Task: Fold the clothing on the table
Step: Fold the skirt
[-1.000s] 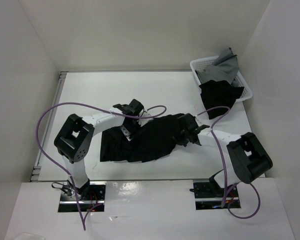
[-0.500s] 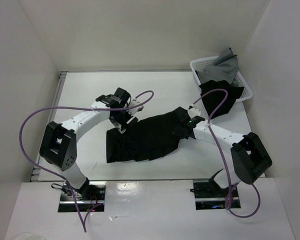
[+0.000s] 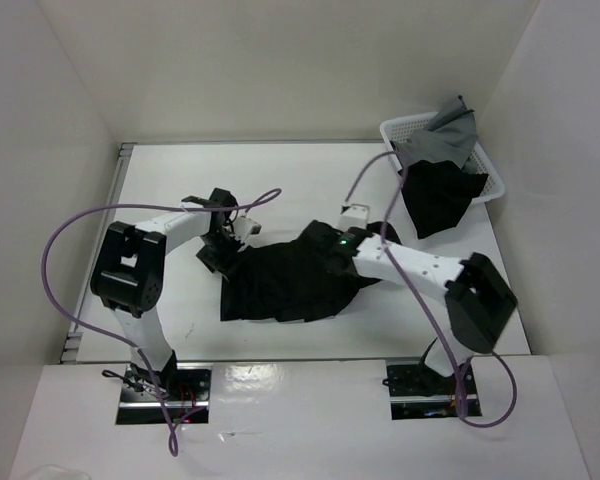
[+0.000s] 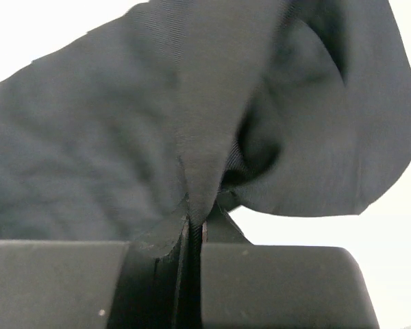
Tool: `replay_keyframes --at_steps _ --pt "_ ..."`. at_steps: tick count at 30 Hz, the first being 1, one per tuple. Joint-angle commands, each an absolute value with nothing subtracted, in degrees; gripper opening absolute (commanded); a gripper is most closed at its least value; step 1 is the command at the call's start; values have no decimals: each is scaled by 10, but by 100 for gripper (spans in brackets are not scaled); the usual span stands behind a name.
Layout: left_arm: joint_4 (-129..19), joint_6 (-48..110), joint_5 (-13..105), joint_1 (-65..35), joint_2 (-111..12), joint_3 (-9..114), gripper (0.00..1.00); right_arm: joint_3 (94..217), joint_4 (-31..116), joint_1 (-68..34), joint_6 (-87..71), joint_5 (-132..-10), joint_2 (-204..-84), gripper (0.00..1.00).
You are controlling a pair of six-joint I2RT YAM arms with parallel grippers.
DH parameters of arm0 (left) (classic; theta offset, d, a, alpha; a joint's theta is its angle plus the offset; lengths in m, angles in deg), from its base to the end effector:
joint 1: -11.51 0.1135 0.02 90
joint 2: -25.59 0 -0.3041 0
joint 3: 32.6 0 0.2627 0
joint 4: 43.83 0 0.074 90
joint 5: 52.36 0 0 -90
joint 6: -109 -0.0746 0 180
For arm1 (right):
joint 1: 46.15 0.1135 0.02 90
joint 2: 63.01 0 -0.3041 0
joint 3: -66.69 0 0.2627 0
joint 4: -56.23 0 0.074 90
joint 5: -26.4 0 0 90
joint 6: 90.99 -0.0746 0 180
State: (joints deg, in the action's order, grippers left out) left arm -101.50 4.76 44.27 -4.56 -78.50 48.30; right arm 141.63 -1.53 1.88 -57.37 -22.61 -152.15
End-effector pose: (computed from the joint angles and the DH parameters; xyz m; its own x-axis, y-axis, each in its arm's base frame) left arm 0.3426 -0.1077 0.1588 -0.8476 0.4984 -0.1820 0.5170 0.8530 -0.0714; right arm 0.2440 0.1981 0.2292 -0.7063 0.1547 -0.6908 0.2940 0.9518 -0.0874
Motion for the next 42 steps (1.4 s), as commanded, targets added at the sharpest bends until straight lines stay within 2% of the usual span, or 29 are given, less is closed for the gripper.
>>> replay_keyframes --at_steps 1,2,3,5,7,8,10,14,18,20,21,22,25,28,31,33,35,37,38,41,42 --pt "-998 29 522 -56 -817 488 77 1524 -83 95 -565 -109 -1603 0" --pt "-998 24 522 -56 -837 495 73 1550 -122 116 -565 -71 -1628 0" --pt "-991 24 522 -61 -847 495 60 1604 -143 137 -571 -52 -1676 0" --pt "-991 24 529 -55 -873 500 44 1680 -196 206 -577 1 -1721 0" --pt "-991 19 547 -49 -885 500 25 1722 -215 272 -567 19 -1780 0" --pt "-991 19 552 -49 -891 500 9 1754 -215 293 -552 27 -1796 0" --pt "-986 19 558 -49 -891 500 2 1781 -183 350 -490 40 -1836 0" --pt "-986 13 572 -49 -880 495 0 1829 -136 387 -438 24 -1860 0" --pt "-986 13 572 -44 -880 495 0 1816 -24 392 -348 -50 -1841 23" --pt "-986 13 578 -44 -880 495 0 1824 4 392 -312 -81 -1841 30" --pt "-986 13 579 -44 -880 495 0 1832 9 392 -307 -102 -1852 35" --pt "-986 13 579 -44 -880 495 0 1856 3 392 -307 -111 -1872 56" --pt "-986 19 570 -44 -874 495 0 1906 -12 392 -283 -177 -1897 77" --pt "-980 19 545 -39 -874 495 0 1948 17 392 -233 -282 -1872 80" --pt "-980 19 537 -39 -887 509 0 1972 56 392 -205 -356 -1826 91" --pt "-986 24 527 -33 -893 514 0 1972 56 381 -213 -378 -1781 95" --pt "-986 24 527 -33 -893 514 0 1962 2 358 -248 -397 -1743 95" --pt "-986 24 521 -33 -893 514 0 1901 -62 312 -328 -402 -1710 95" --pt "-986 24 521 -33 -887 514 0 1825 -70 300 -352 -394 -1666 95" --pt "-986 24 521 -33 -876 514 0 1662 -55 259 -439 -407 -1577 95" --pt "-986 24 521 -33 -876 514 0 1626 -42 250 -458 -407 -1506 95"
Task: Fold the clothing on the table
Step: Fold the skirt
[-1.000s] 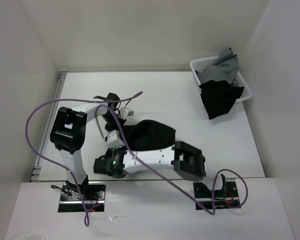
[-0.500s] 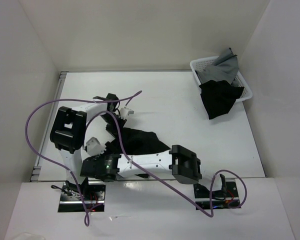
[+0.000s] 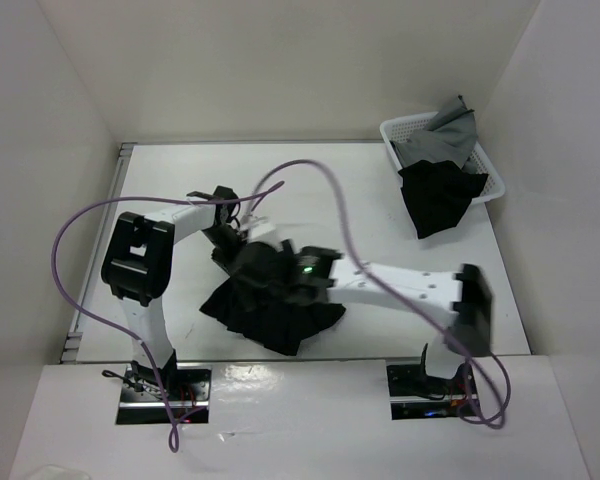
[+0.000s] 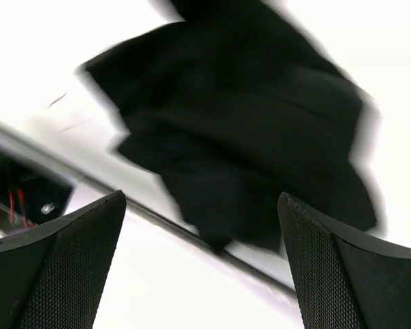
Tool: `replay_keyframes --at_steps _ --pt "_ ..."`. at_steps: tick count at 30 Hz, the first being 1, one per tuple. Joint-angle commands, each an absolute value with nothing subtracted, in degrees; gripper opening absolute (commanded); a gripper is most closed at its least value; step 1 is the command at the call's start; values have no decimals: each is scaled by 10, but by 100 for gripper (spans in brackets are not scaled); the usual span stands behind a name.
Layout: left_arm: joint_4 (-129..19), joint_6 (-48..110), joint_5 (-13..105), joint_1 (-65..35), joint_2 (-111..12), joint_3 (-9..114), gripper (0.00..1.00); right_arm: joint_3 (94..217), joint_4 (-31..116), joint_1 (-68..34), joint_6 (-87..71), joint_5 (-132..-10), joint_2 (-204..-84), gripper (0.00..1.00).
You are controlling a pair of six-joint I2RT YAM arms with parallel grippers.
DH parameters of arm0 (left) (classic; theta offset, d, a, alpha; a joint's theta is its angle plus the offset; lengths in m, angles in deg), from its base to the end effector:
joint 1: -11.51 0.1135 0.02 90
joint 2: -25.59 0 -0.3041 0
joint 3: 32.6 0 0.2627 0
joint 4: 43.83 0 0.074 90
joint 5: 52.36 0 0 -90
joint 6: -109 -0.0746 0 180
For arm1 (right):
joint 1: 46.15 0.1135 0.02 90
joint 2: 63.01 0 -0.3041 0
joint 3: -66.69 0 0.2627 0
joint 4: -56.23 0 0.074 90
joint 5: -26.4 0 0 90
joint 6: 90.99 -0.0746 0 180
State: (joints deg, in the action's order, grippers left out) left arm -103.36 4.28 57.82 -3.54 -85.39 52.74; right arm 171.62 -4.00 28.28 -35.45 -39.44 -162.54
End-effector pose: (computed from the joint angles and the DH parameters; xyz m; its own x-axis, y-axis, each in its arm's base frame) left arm 0.3582 -0.1230 0.1403 -0.8616 0.4786 -0.1688 0.5074 0.8036 -0.3111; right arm 0.1405 0.3903 0.3220 -0.6424 -0.3822 -0.6642 -0.5484 0.8347 0.0501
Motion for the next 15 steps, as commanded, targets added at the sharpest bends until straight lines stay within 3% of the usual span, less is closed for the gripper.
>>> replay_keyframes --at_steps 1,5,10,15 --pt "-986 24 521 -33 -876 514 0 1596 -29 243 -490 -407 -1471 95" --pt "-986 24 515 -33 -871 514 0 1463 9 192 -526 -399 -1370 95" --pt "-997 29 515 -33 -866 520 0 1435 58 186 -488 -430 -1423 99" --pt "-998 29 515 -33 -854 514 0 1368 129 191 -500 -459 -1393 99"
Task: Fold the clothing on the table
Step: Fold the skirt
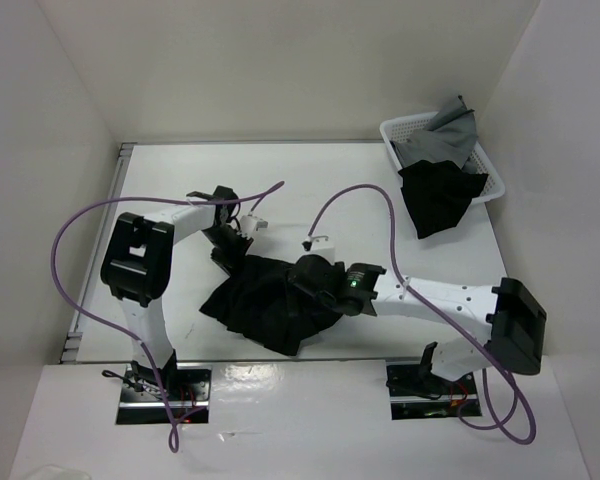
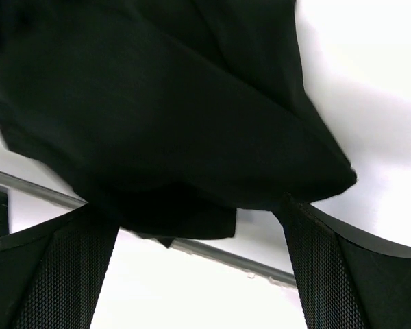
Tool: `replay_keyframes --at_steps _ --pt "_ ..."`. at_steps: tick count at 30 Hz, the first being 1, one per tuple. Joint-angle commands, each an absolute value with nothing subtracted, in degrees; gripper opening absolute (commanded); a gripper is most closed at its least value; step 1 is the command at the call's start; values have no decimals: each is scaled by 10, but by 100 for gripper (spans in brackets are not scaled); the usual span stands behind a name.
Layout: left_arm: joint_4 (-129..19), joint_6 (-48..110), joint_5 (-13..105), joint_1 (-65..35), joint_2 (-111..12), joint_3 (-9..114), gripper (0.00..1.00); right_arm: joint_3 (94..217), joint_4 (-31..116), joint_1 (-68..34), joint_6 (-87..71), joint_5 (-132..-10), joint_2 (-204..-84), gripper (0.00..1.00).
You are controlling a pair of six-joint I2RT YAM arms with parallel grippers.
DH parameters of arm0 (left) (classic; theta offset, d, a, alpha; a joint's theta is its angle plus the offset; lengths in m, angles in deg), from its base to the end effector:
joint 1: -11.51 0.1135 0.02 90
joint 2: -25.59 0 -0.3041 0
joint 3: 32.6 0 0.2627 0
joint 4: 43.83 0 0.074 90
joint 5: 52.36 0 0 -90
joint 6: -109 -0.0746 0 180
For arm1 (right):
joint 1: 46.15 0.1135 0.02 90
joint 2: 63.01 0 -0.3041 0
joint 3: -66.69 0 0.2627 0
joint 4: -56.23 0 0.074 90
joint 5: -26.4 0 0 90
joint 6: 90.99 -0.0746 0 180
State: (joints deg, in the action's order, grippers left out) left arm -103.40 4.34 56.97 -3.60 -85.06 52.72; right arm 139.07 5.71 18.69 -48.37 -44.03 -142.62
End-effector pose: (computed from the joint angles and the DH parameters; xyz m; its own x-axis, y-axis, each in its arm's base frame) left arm 0.3580 -0.1222 0.1418 -0.8609 0.4798 -0.1694 0.5088 0.8082 -0.2965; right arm 0.1513 0.2634 0.2575 -0.8151 -0.1045 -0.5698 -0.2614 0.9441 0.2008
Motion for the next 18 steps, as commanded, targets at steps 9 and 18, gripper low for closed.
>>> replay_keyframes --at_steps 9,18 --pt "-998 29 515 -33 -854 507 0 1384 201 203 -477 -475 -1482 69" --pt "-998 29 528 -33 -849 507 0 1582 173 242 -448 -587 -1535 0"
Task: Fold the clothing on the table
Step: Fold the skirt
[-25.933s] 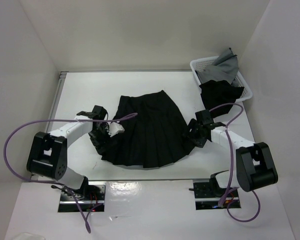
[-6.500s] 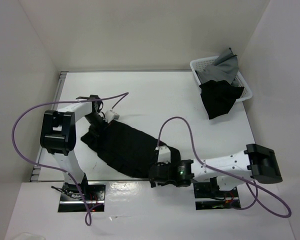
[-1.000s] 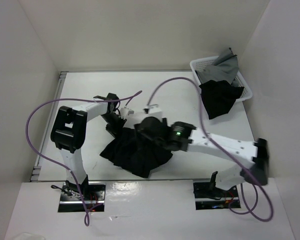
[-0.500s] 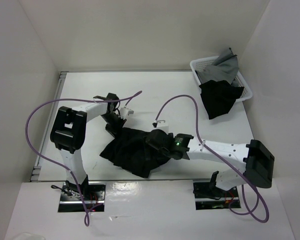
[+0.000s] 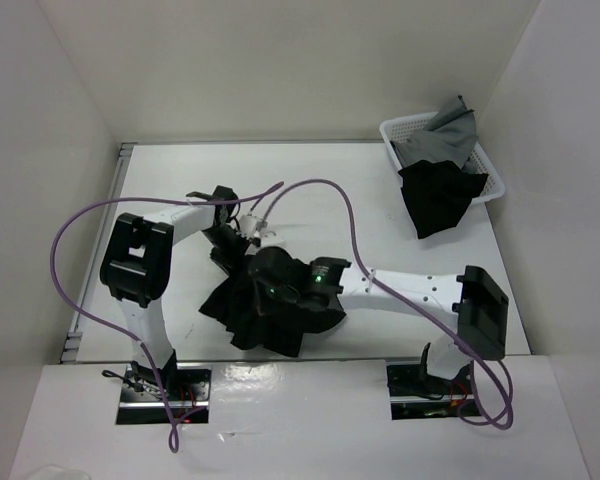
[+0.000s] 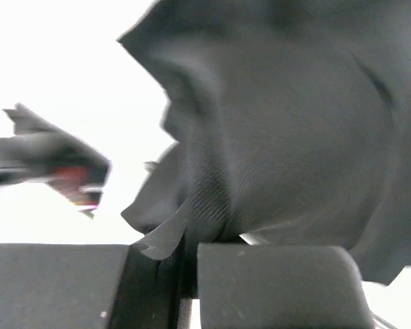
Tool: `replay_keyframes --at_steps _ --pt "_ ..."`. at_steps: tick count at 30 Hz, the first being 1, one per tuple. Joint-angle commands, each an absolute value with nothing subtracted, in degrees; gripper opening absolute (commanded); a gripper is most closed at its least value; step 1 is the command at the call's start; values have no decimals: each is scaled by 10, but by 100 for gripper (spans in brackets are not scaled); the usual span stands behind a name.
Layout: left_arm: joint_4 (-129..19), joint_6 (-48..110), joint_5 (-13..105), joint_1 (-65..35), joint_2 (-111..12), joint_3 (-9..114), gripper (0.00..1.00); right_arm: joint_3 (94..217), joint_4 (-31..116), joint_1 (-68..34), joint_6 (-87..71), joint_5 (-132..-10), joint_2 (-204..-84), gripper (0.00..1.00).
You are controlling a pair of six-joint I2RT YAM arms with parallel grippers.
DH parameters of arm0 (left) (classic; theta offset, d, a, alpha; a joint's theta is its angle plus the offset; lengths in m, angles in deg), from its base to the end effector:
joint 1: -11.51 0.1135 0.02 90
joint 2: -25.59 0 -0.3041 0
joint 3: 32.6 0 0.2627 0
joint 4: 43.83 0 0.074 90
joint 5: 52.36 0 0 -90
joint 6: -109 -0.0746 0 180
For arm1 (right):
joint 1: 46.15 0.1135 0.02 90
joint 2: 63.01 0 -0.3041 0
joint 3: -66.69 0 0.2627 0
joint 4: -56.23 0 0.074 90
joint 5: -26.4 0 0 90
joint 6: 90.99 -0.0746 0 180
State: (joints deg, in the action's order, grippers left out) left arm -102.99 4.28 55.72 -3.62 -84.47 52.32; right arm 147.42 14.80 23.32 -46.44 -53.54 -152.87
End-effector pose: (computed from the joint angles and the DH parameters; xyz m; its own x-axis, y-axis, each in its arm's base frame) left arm 0.3574 -0.1206 0.1433 -0.8584 0.4823 -0.1745 0.5128 0.8138 -0.2734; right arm 0.1428 0.3441 0.2620 -0.8194 -0.1872 -0.5418 -0.4266 0.8306 0.3581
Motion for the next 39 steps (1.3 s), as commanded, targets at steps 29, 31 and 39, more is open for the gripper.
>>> replay_keyframes --at_steps 29,31,39 --pt "-1010 29 530 -33 -856 517 0 1600 268 128 -588 -613 -1654 5" --pt "-1010 29 535 -33 -856 524 2 1607 261 128 -588 -613 -1670 10" --pt "-1005 48 465 23 -799 594 69 1668 298 128 -547 -651 -1709 70"
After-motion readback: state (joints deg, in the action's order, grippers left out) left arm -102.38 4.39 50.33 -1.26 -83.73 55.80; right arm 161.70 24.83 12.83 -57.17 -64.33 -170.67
